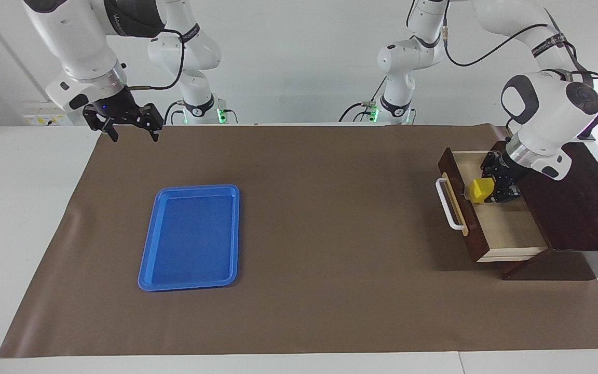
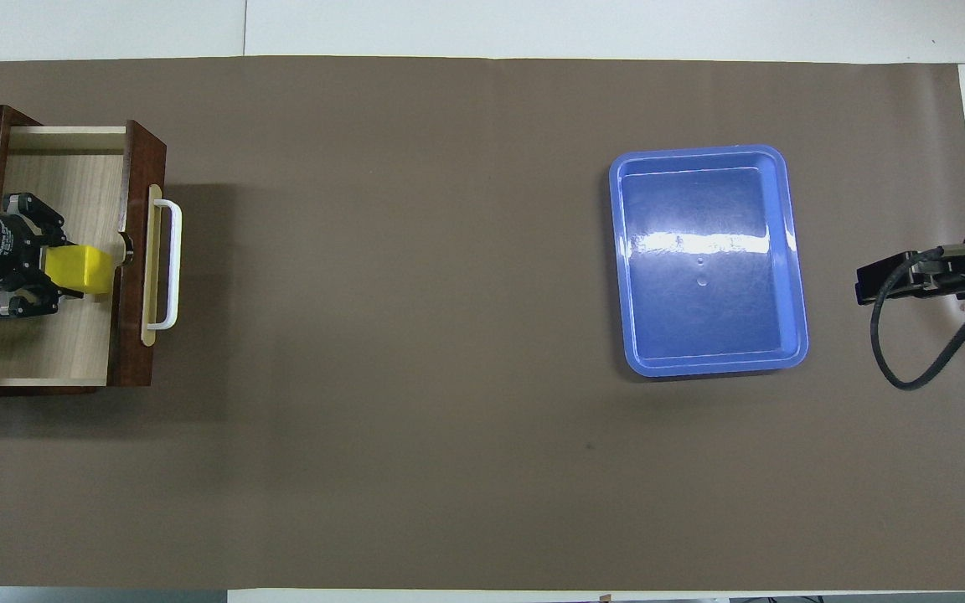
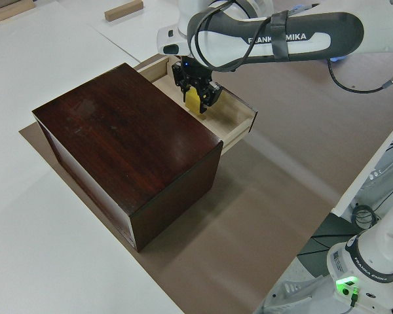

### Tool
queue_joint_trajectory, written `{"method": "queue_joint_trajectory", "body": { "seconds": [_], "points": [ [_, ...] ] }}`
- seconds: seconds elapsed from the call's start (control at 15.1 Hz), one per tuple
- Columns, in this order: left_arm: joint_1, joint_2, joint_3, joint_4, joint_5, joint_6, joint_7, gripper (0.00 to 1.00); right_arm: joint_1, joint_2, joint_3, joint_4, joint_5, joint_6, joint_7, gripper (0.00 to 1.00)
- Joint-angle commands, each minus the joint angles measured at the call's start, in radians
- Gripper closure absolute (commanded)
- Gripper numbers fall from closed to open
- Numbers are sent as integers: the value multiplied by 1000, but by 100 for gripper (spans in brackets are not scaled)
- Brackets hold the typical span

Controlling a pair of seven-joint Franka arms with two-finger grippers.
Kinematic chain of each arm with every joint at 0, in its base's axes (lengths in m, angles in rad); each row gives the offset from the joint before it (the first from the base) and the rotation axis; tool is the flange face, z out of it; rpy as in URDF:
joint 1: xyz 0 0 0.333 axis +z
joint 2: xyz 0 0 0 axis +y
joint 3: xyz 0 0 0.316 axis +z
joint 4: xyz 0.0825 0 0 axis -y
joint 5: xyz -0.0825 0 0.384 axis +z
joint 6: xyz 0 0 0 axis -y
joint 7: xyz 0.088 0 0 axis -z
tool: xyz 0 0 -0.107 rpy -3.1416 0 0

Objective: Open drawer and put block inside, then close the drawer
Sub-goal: 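Release the yellow block inside the open drawer with the left gripper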

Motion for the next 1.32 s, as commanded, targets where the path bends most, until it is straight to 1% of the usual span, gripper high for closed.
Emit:
{"method": "queue_joint_trajectory", "body": {
  "seconds": [0.0,0.2,0.26,0.33,0.46,0.6,0.66,0.73,0.86,0.93,1.06,1.19,1.26],
  "points": [
    [14,-32,-4,-58,1,45,15,100,-6,-9,10,-18,-19,21,-27,0],
    [13,-26,-6,-64,1,73,16,100,-7,-4,13,-13,-1,51,-25,0],
    [12,-23,-4,-56,1,64,15,70,-6,-4,15,-13,5,53,-24,0],
    [6,-20,-4,-46,7,54,13,1,-4,2,16,-7,10,51,-24,0],
    [-2,-13,-6,12,44,-1,8,0,-4,5,16,-1,28,53,-22,0],
    [-9,12,-11,113,44,-106,-2,0,-4,5,16,-3,31,47,-21,0],
    [-40,26,-12,156,43,-148,-27,0,-4,5,16,-3,43,42,-17,0],
    [-80,35,-11,181,43,-162,-86,0,-4,4,16,-6,51,38,-16,0],
    [-153,37,-11,174,46,-157,-159,0,-4,2,16,-6,51,24,-16,0],
    [-180,29,-11,149,46,-150,-160,0,-4,2,16,-6,51,15,-16,0],
    [-197,18,-12,105,46,-128,-191,0,-4,2,16,-4,51,4,-16,0],
    [-230,3,-11,36,46,-72,-231,0,-4,2,16,-4,51,2,-16,0],
    [-224,-2,-9,11,47,-50,-225,0,-4,1,16,-4,51,2,-16,0]
  ]
}}
